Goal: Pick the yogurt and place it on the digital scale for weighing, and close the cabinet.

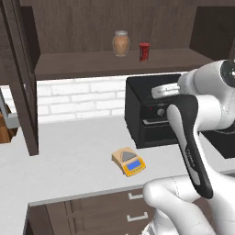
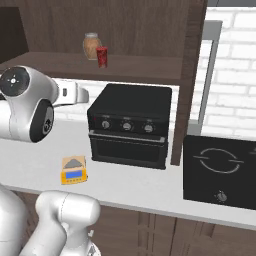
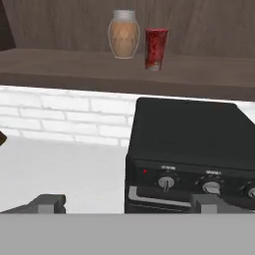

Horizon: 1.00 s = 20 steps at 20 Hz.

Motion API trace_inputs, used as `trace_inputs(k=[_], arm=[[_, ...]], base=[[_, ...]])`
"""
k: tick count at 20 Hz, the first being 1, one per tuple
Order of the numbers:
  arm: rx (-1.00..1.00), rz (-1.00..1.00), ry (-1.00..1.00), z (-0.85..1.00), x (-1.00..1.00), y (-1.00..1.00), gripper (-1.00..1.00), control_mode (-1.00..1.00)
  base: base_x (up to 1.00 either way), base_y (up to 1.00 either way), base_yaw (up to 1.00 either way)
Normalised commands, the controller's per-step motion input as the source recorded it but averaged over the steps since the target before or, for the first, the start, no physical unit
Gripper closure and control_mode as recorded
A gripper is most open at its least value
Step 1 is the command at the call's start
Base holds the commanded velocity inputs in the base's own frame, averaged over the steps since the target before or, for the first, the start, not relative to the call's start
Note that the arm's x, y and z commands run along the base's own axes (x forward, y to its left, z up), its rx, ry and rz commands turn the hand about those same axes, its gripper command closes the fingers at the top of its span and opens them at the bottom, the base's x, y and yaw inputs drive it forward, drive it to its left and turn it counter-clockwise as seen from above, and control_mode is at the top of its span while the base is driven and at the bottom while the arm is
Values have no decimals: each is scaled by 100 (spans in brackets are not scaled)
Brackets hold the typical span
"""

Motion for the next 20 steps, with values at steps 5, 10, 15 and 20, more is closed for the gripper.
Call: trace_inputs(k=[5,10,15,20], arm=[[0,-1,-9,87,-15,-23,-100,-100],[0,-7,0,64,0,-5,-100,-100],[0,-1,0,18,19,-1,-100,-100],[0,0,-13,0,33,-2,-100,-100]], base=[[0,0,0],[0,0,0],[0,0,0],[0,0,0]])
